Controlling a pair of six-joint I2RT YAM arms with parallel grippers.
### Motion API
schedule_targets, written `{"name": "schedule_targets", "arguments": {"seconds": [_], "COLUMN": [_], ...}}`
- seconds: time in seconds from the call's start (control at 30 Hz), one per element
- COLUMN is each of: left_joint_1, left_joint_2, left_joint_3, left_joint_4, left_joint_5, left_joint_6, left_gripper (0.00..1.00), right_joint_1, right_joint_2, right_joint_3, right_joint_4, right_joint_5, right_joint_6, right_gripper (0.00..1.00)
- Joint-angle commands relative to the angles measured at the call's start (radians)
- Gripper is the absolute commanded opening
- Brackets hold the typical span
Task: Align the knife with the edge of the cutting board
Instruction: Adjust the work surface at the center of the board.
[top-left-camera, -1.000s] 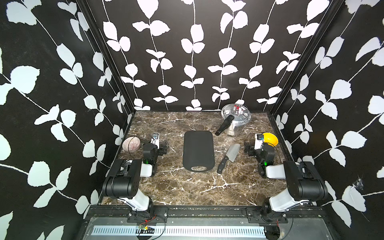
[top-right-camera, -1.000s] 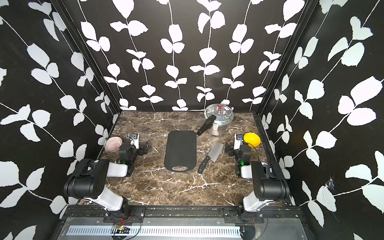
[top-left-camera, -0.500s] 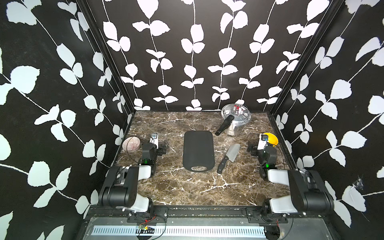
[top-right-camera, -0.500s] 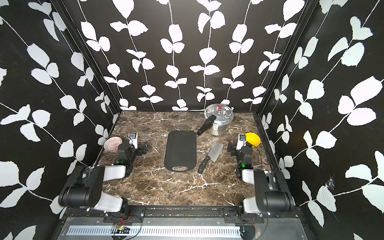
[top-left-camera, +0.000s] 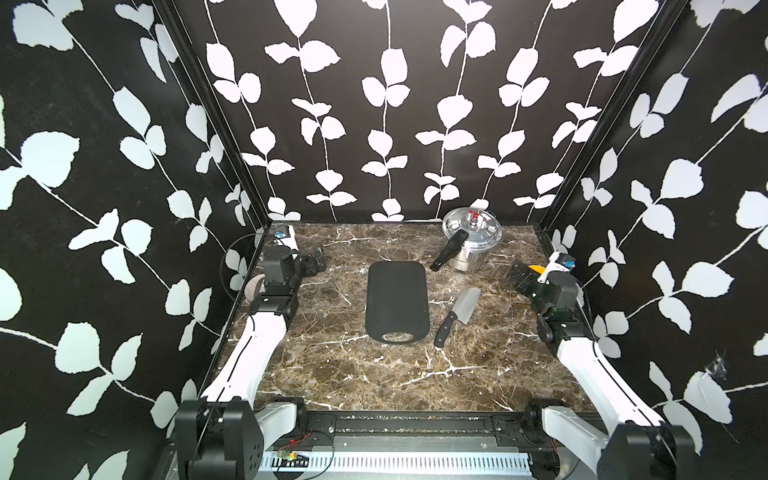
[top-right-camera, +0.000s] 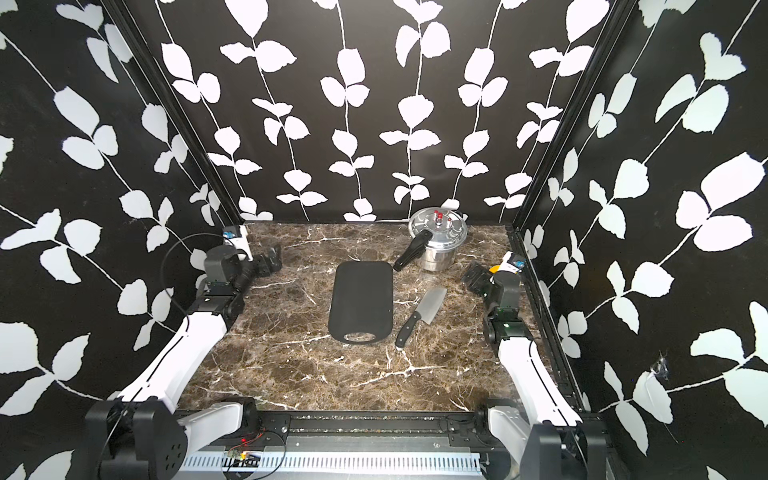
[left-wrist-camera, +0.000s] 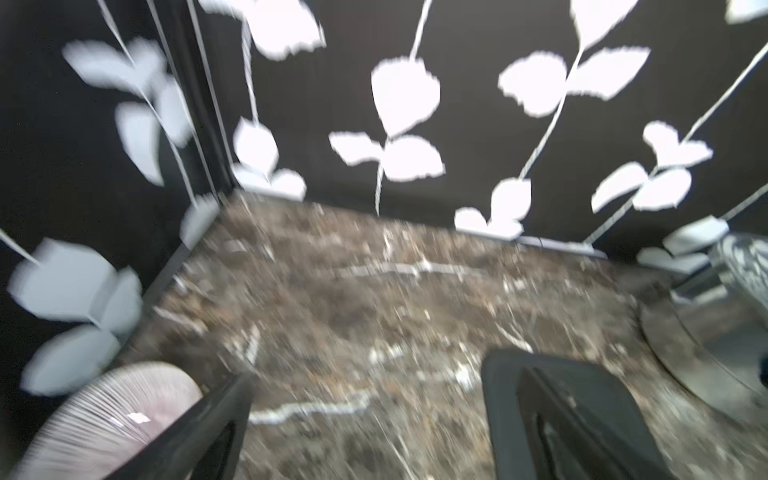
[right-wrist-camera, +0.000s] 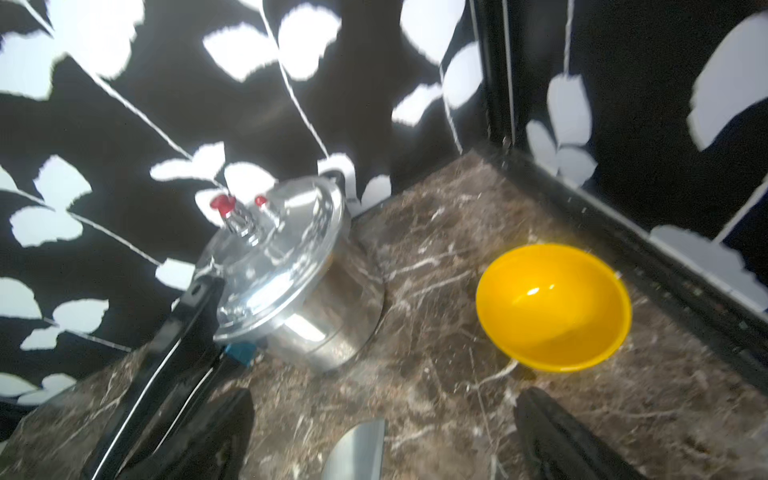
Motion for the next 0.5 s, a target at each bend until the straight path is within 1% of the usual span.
{"name": "schedule_targets", "arguments": {"seconds": [0.0, 0.07, 0.17, 0.2, 0.3, 0.4, 0.47], "left_joint_1": [-0.014, -0.060, -0.173, -0.188, -0.225, -0.284, -0.318], "left_joint_2": [0.065, 0.088, 0.116, 0.136, 0.218, 0.292, 0.345], "left_joint_3": [-0.001, -0.020, -0.011, 0.005, 0.047, 0.066, 0.079], "left_joint_4": [-0.118, -0.099, -0.089, -0.101, -0.121, -0.093, -0.070], "left_joint_5": [0.038, -0.002, -0.121, -0.123, -0.069, -0.058, -0.053], "left_joint_6": [-0.162, -0.193, -0.178, -0.196, -0.263, -0.289, -0.339], "left_gripper": [0.98, 0.98, 0.98, 0.98, 0.98, 0.99, 0.98], "right_joint_1": [0.112, 0.220, 0.351, 0.386, 0.488, 0.577, 0.619], "right_joint_2": [0.078, 0.130, 0.210, 0.242, 0.344, 0.444, 0.499], "right_joint_3": [0.089, 0.135, 0.185, 0.203, 0.264, 0.318, 0.337], "right_joint_4": [-0.165, -0.206, -0.226, -0.229, -0.256, -0.267, -0.248], "right_joint_5": [-0.046, 0.000, 0.033, 0.030, 0.028, 0.015, 0.001], "right_joint_6": [-0.026, -0.059, -0.067, -0.070, -0.087, -0.108, -0.116], "right_gripper": [0.99, 0.99, 0.99, 0.99, 0.99, 0.99, 0.99]}}
